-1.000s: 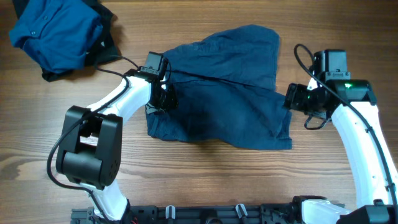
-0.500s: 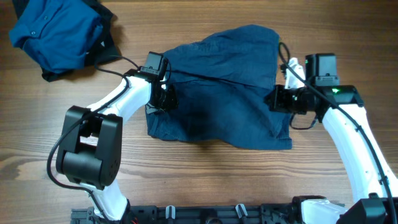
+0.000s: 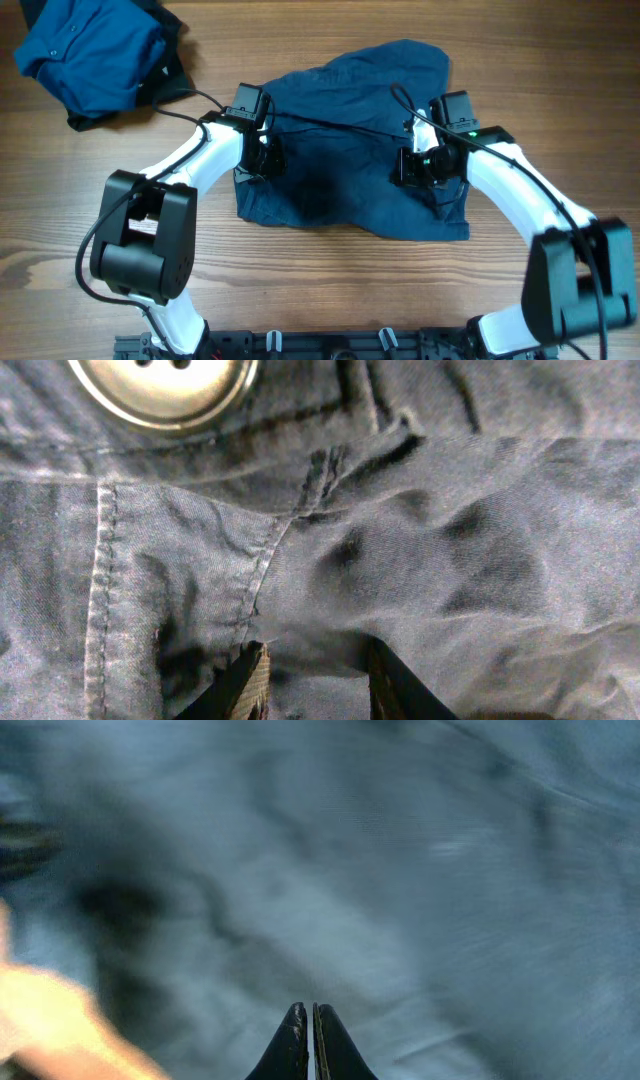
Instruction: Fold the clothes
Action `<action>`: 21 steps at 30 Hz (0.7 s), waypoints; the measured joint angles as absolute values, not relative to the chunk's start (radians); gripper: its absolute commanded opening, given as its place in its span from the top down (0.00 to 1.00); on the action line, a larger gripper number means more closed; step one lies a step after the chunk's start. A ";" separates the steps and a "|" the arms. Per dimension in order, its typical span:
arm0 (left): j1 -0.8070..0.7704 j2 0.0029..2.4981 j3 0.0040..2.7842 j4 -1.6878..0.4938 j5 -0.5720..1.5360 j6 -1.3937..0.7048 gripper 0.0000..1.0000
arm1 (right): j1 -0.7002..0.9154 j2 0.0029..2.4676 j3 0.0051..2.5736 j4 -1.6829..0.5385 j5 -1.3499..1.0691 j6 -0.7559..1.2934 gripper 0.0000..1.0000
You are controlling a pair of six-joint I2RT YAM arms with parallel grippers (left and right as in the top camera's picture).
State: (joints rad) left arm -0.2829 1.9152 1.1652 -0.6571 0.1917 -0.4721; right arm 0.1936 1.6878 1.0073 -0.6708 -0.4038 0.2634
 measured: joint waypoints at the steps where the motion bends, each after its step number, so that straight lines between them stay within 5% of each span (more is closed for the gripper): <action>1: -0.283 1.915 1.165 -0.657 0.192 -0.472 0.67 | 0.194 1.706 1.007 -0.668 -0.383 0.268 0.96; 21: -0.283 1.915 1.165 -0.657 0.188 -0.469 0.69 | -0.071 1.806 1.012 -0.553 -0.023 0.314 0.94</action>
State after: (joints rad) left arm -0.2829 1.9152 1.1652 -0.6575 0.1879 -0.4690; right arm -0.0708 1.8065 1.0122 -0.5533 -0.0231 0.3141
